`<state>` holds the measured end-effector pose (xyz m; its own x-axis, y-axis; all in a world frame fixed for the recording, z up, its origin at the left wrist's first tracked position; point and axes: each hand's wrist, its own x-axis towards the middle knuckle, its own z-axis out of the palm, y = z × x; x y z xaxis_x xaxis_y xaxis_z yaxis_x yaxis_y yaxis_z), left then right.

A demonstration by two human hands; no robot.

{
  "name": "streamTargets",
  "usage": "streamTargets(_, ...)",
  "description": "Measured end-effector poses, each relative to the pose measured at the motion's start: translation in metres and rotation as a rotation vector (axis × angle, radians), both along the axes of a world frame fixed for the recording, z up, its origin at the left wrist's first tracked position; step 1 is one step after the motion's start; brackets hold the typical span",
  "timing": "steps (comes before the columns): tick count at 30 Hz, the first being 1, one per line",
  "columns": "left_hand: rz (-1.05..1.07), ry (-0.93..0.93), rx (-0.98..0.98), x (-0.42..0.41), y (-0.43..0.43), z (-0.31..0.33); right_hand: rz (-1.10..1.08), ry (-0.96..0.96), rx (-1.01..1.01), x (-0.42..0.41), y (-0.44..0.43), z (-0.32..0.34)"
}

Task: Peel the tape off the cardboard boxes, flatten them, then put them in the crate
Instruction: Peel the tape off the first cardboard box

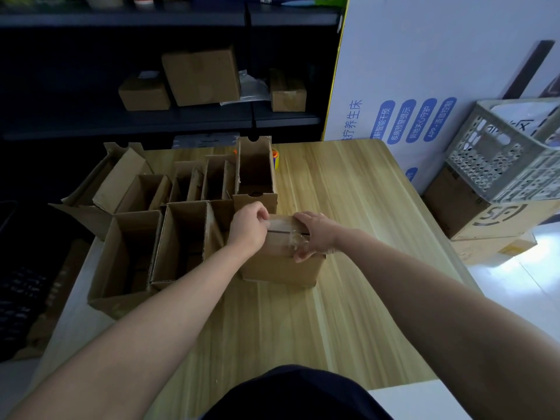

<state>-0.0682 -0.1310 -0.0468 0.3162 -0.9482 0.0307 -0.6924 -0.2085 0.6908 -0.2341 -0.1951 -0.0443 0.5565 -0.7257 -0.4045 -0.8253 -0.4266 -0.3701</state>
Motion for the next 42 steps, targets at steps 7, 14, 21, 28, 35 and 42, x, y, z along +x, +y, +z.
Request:
streamTargets(7,-0.250,0.033,0.205,-0.025,0.004,0.002,-0.010,-0.002,0.011,-0.001,0.001,0.001)
streamTargets(14,0.118,-0.083,0.105,0.004,-0.006,0.000,-0.023,-0.013,0.025,0.001,0.001,0.003)
streamTargets(21,0.278,-0.137,0.036,0.019,-0.006,0.003,-0.040,-0.006,0.031,0.004,0.000,0.002)
streamTargets(28,0.135,-0.235,-0.116,0.030,0.006,-0.004,-0.024,0.052,0.032,0.010,-0.003,0.008)
streamTargets(35,-0.036,-0.353,-0.001,0.031,0.009,-0.010,-0.009,0.085,0.015,0.013,-0.003,0.010)
streamTargets(42,-0.068,-0.380,0.139,0.011,0.010,-0.006,0.040,0.272,-0.074,0.032,-0.001,0.015)
